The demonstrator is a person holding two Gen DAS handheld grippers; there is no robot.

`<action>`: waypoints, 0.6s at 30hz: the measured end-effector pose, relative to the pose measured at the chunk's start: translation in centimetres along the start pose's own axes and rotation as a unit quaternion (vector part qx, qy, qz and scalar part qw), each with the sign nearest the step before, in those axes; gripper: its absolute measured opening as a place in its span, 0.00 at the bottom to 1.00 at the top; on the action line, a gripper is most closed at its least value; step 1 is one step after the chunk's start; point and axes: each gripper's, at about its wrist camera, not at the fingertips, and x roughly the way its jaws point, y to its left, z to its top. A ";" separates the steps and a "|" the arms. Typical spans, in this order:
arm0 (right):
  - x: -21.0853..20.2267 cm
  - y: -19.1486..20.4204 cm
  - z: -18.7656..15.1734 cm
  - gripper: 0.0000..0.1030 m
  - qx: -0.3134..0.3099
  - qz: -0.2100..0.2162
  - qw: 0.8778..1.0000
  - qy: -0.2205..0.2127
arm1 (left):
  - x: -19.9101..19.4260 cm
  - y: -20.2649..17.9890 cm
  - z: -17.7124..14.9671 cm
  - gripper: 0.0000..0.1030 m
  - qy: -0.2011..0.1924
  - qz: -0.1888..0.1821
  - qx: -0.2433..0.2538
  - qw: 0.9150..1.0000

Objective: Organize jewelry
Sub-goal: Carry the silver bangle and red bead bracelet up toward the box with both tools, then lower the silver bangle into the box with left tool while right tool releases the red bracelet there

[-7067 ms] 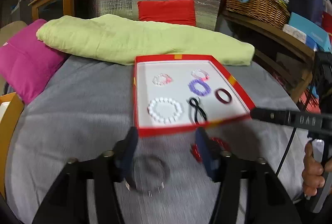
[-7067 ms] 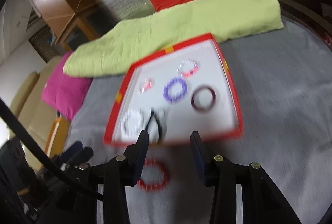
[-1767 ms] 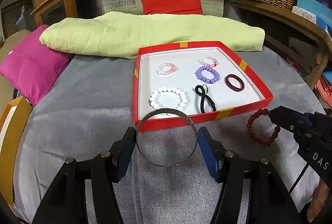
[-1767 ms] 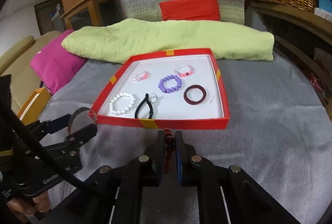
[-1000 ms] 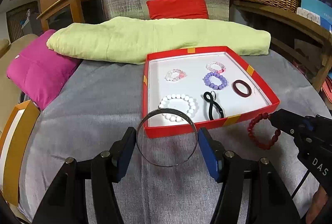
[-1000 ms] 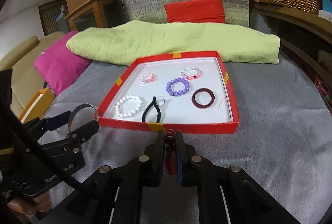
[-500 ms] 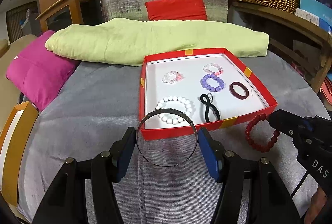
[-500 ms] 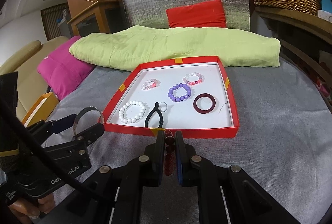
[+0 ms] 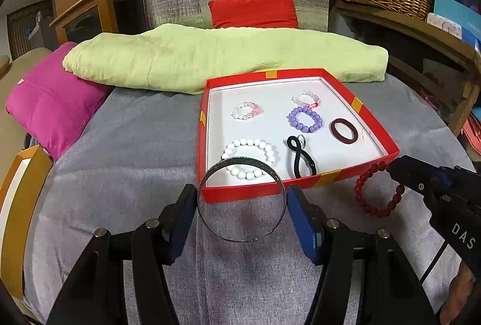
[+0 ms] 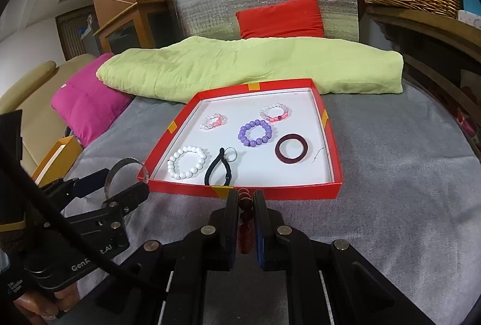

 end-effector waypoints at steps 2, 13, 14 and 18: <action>-0.1 -0.3 0.3 0.10 0.005 0.003 1.000 -0.006 | 0.0 0.2 0.2 0.62 -0.004 0.001 -0.004 1.000; -0.3 -1.5 3.3 0.10 0.031 0.016 0.999 -0.039 | -0.3 1.1 2.3 0.61 -0.030 -0.007 -0.015 0.999; -0.1 -1.5 3.7 0.10 0.033 0.019 0.998 -0.041 | -0.3 1.0 2.6 0.61 -0.033 -0.008 -0.013 0.999; 0.5 -1.9 5.3 0.10 0.046 0.029 0.997 -0.047 | -0.2 1.0 3.7 0.62 -0.044 -0.023 -0.017 0.999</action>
